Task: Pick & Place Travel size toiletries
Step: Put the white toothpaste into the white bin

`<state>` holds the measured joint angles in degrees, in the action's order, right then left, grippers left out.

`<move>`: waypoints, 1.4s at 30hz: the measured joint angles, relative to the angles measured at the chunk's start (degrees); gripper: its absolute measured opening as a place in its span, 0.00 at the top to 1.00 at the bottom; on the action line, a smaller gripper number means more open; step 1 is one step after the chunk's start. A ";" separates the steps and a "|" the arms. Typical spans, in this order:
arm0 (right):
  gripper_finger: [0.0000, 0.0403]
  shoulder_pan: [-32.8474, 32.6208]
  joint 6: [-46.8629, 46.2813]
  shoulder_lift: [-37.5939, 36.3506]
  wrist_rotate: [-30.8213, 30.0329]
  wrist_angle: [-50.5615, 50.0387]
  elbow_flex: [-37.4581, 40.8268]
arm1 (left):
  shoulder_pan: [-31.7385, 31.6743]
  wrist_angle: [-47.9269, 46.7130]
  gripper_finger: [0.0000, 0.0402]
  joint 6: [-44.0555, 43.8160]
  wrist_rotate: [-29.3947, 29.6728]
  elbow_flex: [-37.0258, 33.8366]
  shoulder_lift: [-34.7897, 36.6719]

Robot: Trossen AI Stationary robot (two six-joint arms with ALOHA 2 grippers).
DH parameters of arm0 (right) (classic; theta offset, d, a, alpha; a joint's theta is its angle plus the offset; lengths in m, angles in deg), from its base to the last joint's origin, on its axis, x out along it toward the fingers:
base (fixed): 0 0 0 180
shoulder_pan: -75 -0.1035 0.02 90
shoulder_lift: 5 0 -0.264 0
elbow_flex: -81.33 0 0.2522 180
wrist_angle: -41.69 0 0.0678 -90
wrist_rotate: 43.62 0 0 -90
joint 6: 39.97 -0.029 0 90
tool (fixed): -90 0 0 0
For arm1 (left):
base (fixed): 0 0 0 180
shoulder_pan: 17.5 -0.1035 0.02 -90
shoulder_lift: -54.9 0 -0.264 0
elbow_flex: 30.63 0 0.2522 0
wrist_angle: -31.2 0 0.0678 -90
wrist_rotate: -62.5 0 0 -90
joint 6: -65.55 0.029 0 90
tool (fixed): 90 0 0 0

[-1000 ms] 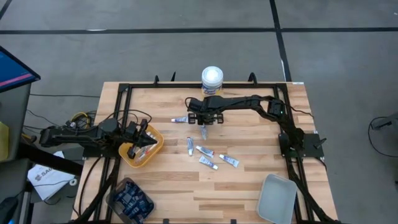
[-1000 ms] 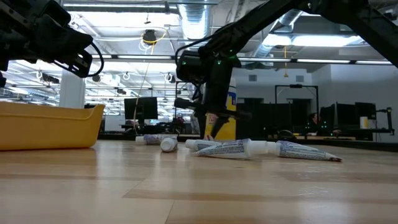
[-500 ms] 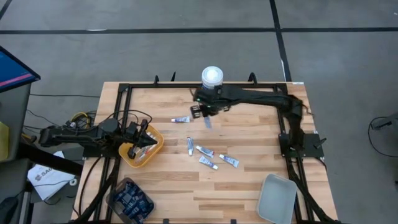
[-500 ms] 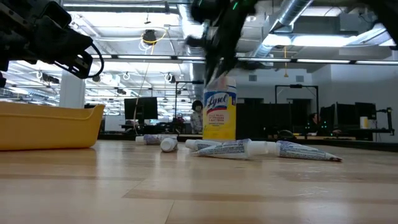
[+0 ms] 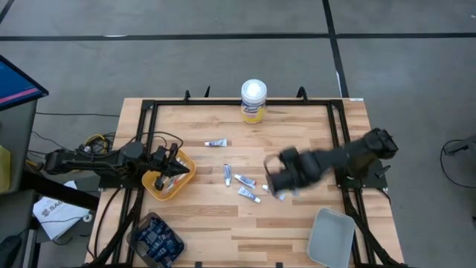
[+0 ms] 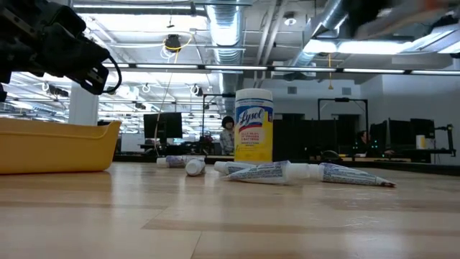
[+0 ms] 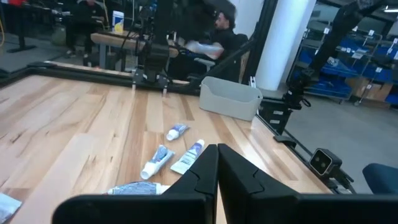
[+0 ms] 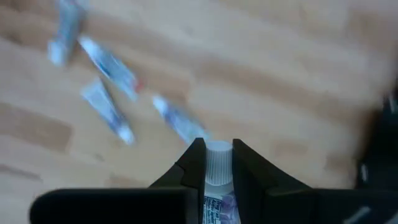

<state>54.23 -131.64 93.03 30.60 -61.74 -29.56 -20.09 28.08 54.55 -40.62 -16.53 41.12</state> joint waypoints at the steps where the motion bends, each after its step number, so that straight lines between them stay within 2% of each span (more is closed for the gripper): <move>1: 0.90 -2.86 -4.53 -0.20 0.88 0.31 1.35 | 0.00 0.23 1.00 0.00 0.02 0.00 -0.27; 6: 0.89 -16.83 -27.33 0.34 6.67 1.94 6.78 | 0.00 0.09 1.00 0.00 -0.04 0.00 -1.03; 10: 0.89 -25.60 -40.83 0.47 10.79 5.81 9.81 | 0.00 0.23 1.00 0.00 -0.17 0.00 -1.70; 15: 0.89 -29.72 -41.26 1.79 19.12 7.32 10.87 | 0.00 0.34 1.00 0.00 0.01 0.00 -2.57; 21: 0.89 -31.92 -41.02 4.62 21.84 4.17 10.88 | 0.00 0.70 1.00 0.00 0.00 0.00 -3.01; 30: 0.89 -33.95 -40.38 10.02 25.34 7.43 10.85 | 0.00 0.76 1.00 0.00 -0.01 0.00 -2.31; 33: 0.89 -34.04 -40.35 10.61 25.59 8.22 10.85 | 0.00 0.76 1.00 0.00 -0.02 0.00 0.18; 40: 0.89 -33.93 -40.80 11.09 25.83 8.55 10.85 | 0.00 1.08 1.00 0.00 -0.03 0.00 12.40; 42: 0.89 -33.95 -40.80 11.07 25.85 8.48 10.85 | -0.04 2.63 1.00 -0.07 -0.20 0.04 13.76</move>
<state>20.28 -172.44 104.10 56.45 -53.25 -18.71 -20.13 30.71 54.48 -40.82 -16.49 54.88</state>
